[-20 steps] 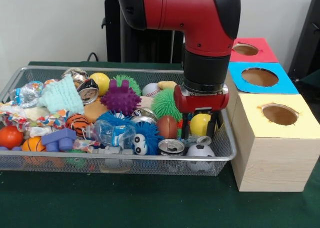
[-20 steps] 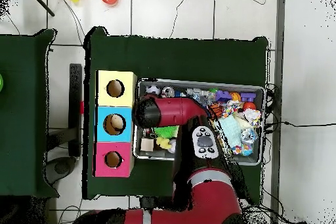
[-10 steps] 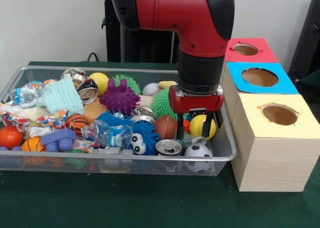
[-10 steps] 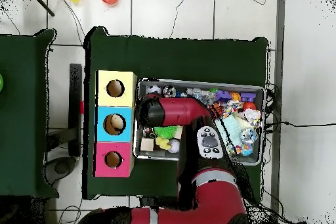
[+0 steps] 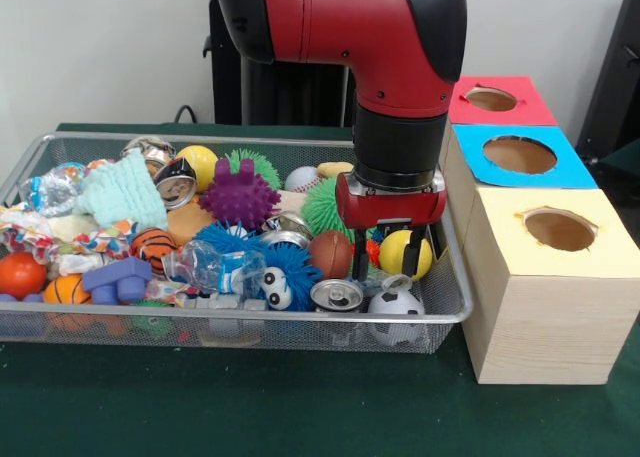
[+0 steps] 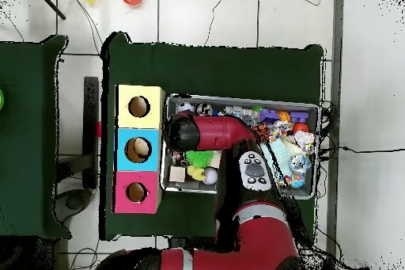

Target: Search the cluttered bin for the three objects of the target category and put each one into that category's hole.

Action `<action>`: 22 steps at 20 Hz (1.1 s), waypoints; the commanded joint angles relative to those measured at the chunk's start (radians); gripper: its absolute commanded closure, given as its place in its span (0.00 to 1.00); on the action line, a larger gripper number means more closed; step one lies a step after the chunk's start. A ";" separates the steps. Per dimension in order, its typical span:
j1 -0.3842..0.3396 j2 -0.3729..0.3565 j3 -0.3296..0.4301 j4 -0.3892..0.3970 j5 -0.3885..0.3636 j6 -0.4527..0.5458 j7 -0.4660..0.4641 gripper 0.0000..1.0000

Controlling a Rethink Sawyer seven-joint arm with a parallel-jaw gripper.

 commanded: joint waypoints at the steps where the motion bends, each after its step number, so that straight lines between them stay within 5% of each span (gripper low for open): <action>1: -0.024 0.275 0.076 -0.085 -0.013 -0.143 0.117 1.00; 11: -0.021 0.239 0.075 -0.040 -0.003 -0.145 0.141 1.00; 22: -0.025 -0.078 0.106 0.195 0.065 0.084 0.126 1.00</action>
